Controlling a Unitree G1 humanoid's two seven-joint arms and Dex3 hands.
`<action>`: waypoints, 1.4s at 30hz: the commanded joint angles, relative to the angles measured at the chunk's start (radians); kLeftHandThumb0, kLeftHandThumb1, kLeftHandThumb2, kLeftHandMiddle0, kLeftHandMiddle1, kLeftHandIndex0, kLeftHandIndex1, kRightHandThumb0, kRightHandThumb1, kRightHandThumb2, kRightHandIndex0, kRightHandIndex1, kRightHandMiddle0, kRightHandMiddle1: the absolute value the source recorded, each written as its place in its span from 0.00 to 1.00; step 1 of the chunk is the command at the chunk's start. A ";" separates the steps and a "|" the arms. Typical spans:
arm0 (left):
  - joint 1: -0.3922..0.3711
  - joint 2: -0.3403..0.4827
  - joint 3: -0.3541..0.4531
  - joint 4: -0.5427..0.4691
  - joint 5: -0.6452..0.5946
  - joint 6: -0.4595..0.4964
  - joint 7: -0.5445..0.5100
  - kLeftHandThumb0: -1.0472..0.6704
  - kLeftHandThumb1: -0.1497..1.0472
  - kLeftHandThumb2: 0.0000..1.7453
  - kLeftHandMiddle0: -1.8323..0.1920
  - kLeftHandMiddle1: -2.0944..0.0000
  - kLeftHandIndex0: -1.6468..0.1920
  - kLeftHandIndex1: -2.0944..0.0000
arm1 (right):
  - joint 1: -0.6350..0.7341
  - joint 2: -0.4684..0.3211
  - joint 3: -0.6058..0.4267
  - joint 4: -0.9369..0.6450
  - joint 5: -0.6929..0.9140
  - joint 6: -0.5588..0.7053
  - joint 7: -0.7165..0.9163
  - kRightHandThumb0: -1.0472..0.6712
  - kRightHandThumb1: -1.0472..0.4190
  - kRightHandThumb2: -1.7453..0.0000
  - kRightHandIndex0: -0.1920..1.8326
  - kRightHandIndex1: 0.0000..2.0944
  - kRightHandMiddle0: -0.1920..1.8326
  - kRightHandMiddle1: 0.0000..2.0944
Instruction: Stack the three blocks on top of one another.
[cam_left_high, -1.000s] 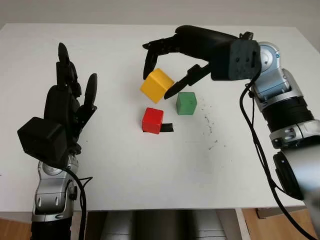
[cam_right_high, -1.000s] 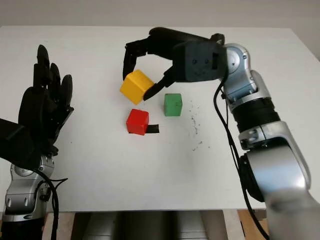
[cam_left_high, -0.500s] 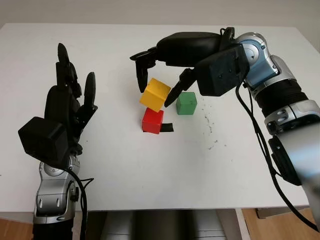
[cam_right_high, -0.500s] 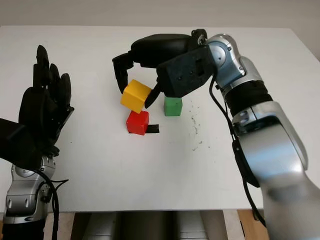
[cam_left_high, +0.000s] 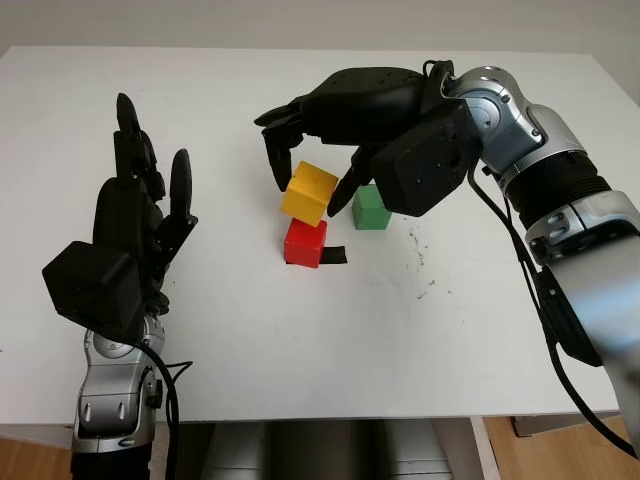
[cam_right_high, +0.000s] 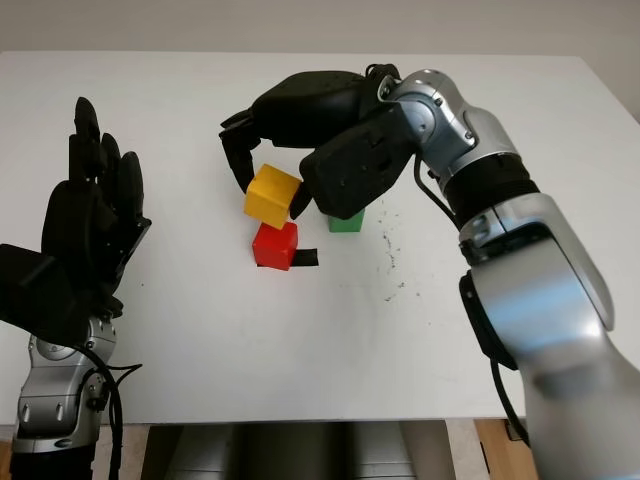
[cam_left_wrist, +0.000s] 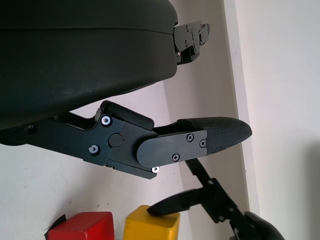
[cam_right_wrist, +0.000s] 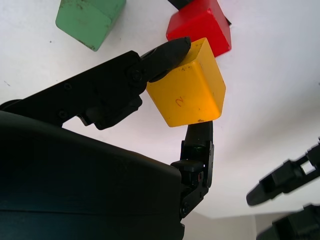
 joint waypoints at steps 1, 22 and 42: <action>0.016 -0.007 -0.007 -0.015 0.003 -0.015 0.003 0.16 1.00 0.34 1.00 1.00 1.00 1.00 | -0.031 0.011 0.013 0.004 -0.010 -0.001 -0.008 0.38 0.04 0.97 0.17 0.02 0.28 0.65; 0.023 -0.008 -0.014 -0.025 -0.006 -0.001 -0.004 0.16 1.00 0.36 1.00 1.00 1.00 1.00 | -0.029 0.044 0.068 0.062 -0.052 -0.032 -0.010 0.34 0.04 0.97 0.17 0.02 0.29 0.68; 0.021 -0.015 -0.024 -0.027 -0.004 0.006 0.004 0.17 1.00 0.35 1.00 1.00 1.00 1.00 | -0.024 0.037 0.070 0.049 -0.054 -0.012 -0.009 0.24 0.09 0.97 0.11 0.02 0.22 0.32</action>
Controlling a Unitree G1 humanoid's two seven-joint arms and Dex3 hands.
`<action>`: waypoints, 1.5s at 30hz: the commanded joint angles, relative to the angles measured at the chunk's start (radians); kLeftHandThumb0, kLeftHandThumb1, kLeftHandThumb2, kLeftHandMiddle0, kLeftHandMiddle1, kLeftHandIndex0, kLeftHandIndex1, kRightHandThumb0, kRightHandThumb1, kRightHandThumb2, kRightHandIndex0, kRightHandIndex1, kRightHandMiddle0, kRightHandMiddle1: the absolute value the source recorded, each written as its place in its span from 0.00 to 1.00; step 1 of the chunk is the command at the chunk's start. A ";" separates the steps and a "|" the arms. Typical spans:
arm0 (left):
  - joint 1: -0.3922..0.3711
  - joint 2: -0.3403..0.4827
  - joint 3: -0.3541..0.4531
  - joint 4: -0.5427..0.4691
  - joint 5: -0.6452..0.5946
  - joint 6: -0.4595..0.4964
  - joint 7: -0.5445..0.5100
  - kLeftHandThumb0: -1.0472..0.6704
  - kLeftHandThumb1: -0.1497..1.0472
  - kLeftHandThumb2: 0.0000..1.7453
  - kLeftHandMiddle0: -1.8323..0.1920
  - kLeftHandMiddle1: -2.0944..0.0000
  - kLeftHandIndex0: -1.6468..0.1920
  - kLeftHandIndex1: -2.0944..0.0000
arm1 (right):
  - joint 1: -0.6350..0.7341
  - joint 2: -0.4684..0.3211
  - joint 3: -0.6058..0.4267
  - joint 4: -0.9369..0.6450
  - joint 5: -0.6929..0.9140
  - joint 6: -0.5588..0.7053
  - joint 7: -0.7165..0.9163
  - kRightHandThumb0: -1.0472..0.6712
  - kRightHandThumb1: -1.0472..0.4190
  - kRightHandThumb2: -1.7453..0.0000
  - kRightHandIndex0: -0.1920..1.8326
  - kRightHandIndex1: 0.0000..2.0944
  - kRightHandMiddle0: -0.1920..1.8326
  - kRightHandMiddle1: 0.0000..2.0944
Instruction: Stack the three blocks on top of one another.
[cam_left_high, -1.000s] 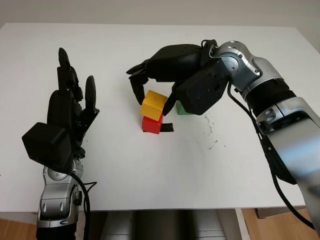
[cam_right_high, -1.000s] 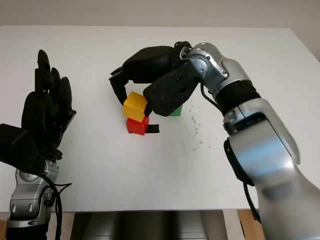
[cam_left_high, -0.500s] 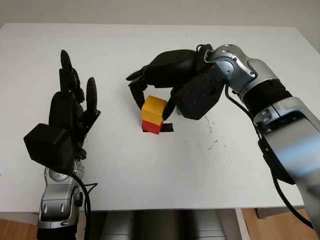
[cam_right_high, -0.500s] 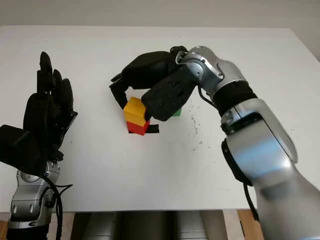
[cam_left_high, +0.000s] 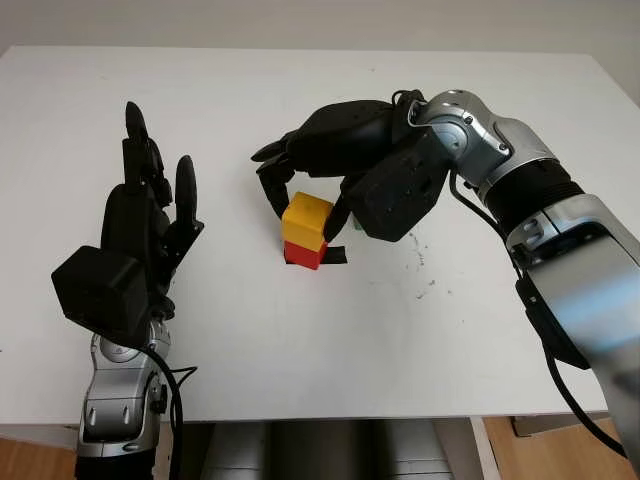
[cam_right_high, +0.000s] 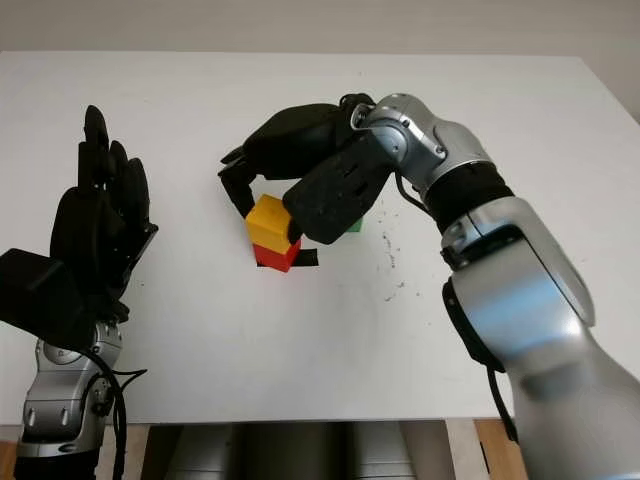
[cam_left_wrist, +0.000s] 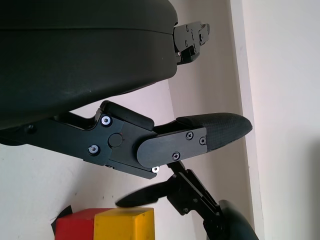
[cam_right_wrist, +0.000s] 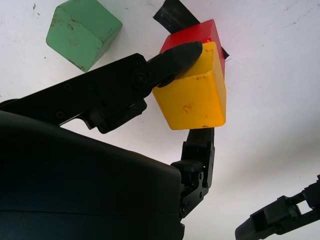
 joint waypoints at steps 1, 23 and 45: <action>0.007 -0.004 -0.006 -0.025 0.001 -0.002 0.002 0.17 1.00 0.35 1.00 1.00 1.00 1.00 | -0.017 -0.001 0.003 -0.011 -0.003 0.005 0.001 0.24 0.10 0.97 0.10 0.02 0.23 0.25; 0.003 0.003 0.008 -0.007 -0.007 -0.013 -0.012 0.16 1.00 0.34 1.00 1.00 1.00 1.00 | -0.018 -0.099 -0.100 -0.149 0.115 0.105 0.130 0.13 0.15 0.97 0.00 0.00 0.01 0.01; 0.005 0.030 0.026 -0.001 -0.017 -0.016 -0.042 0.16 1.00 0.33 1.00 1.00 1.00 1.00 | 0.242 -0.208 -0.302 -0.230 0.160 0.398 -0.313 0.24 0.09 0.97 0.16 0.36 0.15 0.38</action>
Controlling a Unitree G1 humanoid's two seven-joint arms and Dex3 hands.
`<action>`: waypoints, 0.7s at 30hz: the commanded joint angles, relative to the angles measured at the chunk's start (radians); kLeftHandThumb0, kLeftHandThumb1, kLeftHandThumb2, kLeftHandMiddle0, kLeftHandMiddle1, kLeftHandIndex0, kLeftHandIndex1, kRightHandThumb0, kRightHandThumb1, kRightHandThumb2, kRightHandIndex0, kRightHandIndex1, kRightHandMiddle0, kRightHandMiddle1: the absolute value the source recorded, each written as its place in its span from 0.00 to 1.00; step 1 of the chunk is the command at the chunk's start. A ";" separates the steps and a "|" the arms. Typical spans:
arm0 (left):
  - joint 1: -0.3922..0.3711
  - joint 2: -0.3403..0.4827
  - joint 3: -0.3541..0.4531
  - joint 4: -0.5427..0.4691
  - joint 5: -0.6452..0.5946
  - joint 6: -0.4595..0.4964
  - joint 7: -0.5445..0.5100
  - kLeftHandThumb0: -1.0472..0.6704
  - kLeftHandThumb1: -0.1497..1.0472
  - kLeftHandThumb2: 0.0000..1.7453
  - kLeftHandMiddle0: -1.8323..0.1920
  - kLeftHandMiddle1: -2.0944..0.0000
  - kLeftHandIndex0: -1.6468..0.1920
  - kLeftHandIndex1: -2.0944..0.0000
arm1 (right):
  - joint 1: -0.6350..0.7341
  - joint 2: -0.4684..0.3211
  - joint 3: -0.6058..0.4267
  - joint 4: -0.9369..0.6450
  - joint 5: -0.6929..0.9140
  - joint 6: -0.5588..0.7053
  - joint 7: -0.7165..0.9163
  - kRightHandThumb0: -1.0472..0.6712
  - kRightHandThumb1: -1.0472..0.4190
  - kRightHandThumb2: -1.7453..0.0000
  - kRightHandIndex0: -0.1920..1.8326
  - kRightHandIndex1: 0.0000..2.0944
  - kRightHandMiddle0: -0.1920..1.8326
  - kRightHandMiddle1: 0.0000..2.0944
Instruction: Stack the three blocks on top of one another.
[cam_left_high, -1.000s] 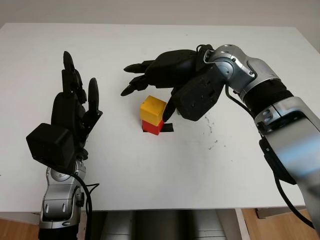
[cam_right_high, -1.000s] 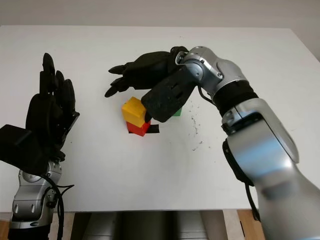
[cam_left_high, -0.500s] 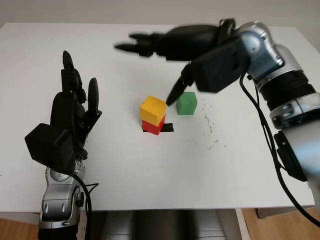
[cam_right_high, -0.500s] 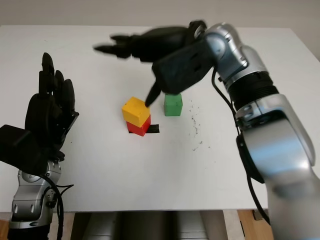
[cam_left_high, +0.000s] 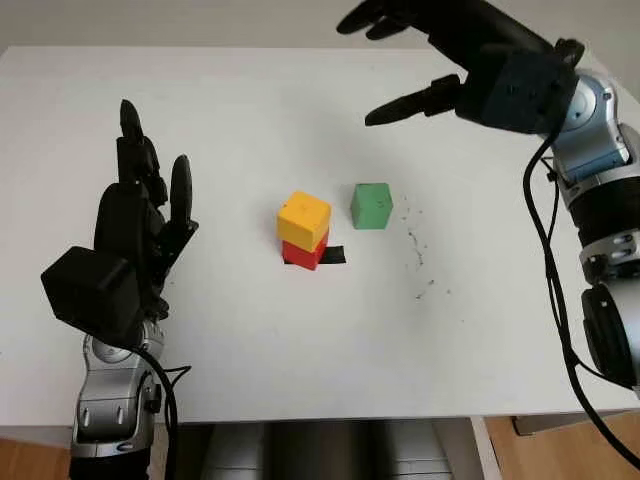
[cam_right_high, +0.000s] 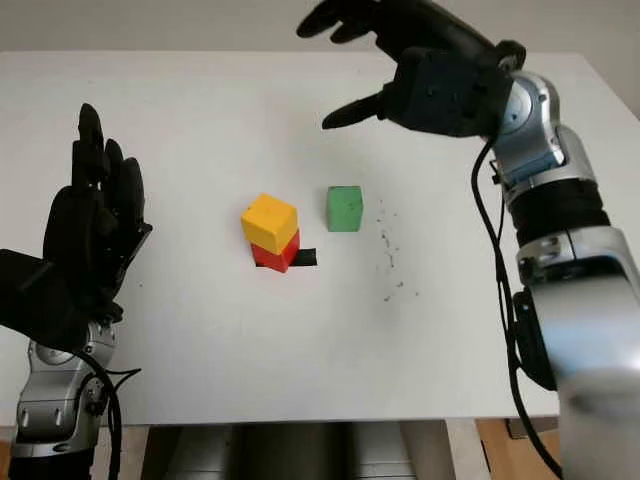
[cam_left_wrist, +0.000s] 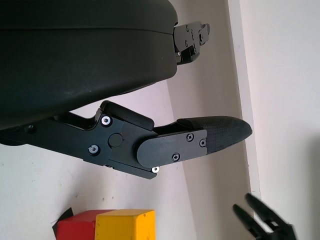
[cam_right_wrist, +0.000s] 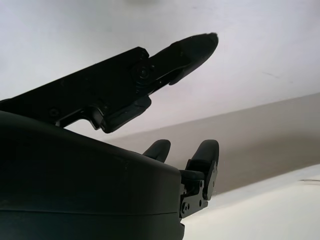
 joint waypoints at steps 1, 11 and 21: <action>0.004 0.010 0.004 -0.003 -0.003 -0.009 -0.008 0.16 1.00 0.33 1.00 1.00 1.00 1.00 | 0.033 -0.013 0.018 -0.032 -0.033 0.021 -0.031 0.24 0.09 0.97 0.16 0.36 0.15 0.38; -0.002 0.014 0.004 -0.005 -0.014 0.003 -0.015 0.16 1.00 0.32 1.00 1.00 1.00 1.00 | 0.119 0.013 0.041 -0.043 -0.068 0.092 -0.071 0.24 0.11 0.97 0.00 0.63 0.15 0.35; -0.003 0.019 0.007 -0.001 -0.013 0.000 -0.013 0.16 1.00 0.31 1.00 1.00 1.00 1.00 | 0.178 -0.021 0.081 -0.099 -0.111 0.094 -0.026 0.17 0.14 0.97 0.07 0.31 0.24 0.11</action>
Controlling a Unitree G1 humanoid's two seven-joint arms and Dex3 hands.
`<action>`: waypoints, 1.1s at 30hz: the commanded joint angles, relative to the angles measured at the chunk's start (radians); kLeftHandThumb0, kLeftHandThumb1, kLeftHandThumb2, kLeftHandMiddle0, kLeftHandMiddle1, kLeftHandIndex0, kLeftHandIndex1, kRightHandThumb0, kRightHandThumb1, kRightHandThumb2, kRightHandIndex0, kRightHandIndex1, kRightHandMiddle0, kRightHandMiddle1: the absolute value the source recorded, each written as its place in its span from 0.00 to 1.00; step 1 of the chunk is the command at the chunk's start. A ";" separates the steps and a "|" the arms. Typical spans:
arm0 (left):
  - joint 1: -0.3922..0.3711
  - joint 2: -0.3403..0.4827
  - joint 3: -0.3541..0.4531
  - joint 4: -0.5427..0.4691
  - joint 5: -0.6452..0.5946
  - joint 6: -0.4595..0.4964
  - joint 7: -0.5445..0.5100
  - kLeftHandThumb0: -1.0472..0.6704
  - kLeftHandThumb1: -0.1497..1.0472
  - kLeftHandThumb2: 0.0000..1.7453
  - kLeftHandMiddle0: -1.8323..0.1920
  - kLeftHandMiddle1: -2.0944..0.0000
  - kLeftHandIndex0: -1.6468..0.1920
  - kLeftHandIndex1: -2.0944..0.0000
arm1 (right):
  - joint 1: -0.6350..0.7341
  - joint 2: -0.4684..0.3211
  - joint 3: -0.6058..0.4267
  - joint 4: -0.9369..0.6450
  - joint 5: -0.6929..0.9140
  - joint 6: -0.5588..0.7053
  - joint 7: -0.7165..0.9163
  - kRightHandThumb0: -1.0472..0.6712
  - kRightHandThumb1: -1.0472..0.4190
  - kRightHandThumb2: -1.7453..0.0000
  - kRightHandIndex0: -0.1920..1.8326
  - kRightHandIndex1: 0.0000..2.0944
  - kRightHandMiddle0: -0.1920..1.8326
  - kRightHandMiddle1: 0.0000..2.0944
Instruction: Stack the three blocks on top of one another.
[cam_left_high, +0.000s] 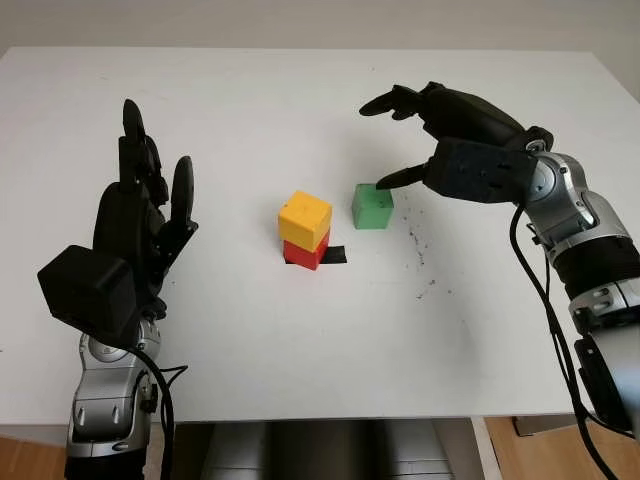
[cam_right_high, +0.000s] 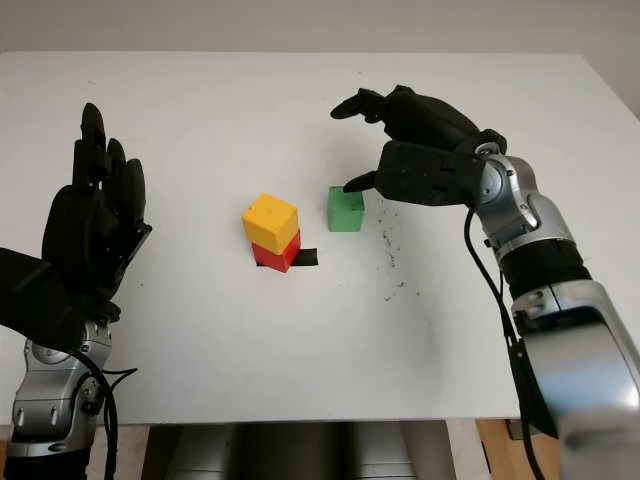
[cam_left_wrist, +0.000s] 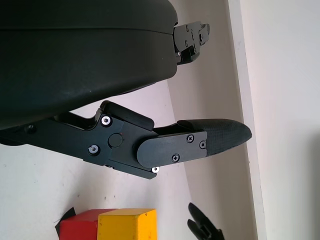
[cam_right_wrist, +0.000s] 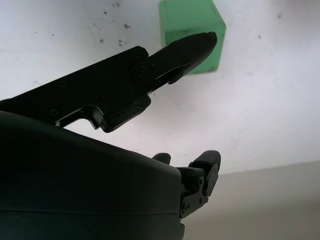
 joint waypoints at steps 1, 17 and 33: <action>-0.002 0.007 0.007 -0.001 -0.002 -0.006 0.000 0.16 1.00 0.31 1.00 1.00 1.00 1.00 | 0.020 -0.025 0.007 -0.037 -0.010 0.002 0.005 0.17 0.15 0.97 0.08 0.29 0.25 0.10; 0.000 0.011 0.004 0.003 -0.002 -0.007 -0.004 0.16 1.00 0.31 1.00 1.00 1.00 1.00 | 0.147 -0.070 0.000 -0.182 -0.019 0.018 0.104 0.18 0.15 0.97 0.08 0.06 0.25 0.03; 0.004 0.012 0.005 -0.002 -0.008 0.004 -0.009 0.16 1.00 0.29 1.00 1.00 1.00 1.00 | 0.181 0.002 0.019 -0.035 -0.090 -0.032 -0.249 0.25 0.15 0.97 0.19 0.06 0.41 0.07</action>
